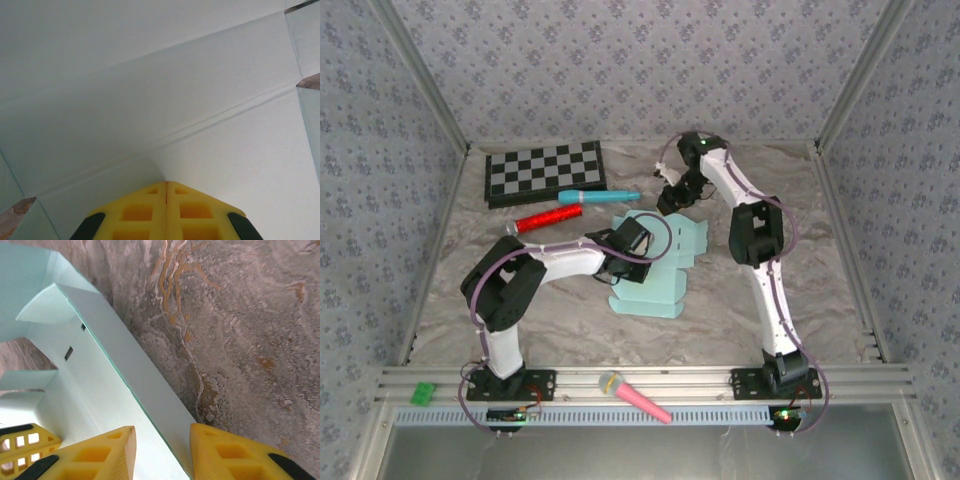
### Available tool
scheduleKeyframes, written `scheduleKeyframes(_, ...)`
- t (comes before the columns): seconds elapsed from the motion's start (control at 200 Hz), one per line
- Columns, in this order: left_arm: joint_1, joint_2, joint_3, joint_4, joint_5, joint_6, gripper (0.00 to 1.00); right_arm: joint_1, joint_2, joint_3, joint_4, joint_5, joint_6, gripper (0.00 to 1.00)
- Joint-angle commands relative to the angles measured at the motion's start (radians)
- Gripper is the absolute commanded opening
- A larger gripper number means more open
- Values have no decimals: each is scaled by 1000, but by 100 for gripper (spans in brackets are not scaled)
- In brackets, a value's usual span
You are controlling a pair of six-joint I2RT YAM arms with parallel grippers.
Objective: Fold the paper box
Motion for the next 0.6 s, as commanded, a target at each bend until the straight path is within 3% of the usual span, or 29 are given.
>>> scheduleKeyframes(0.0,-2,10,-18,-87,-48,18,0,23,-37,26,-80,48,-55,34)
scheduleKeyframes(0.15,-1,10,-18,-88,-48,17,0,35,-55,11,-30,151,-83,33)
scheduleKeyframes(0.41,-2,6,-24,-87,-56,17,0,63,-97,-64,59,175,-111,32)
scheduleKeyframes(0.595,-2,2,-29,-86,-62,19,0,73,-98,-74,46,192,-189,25)
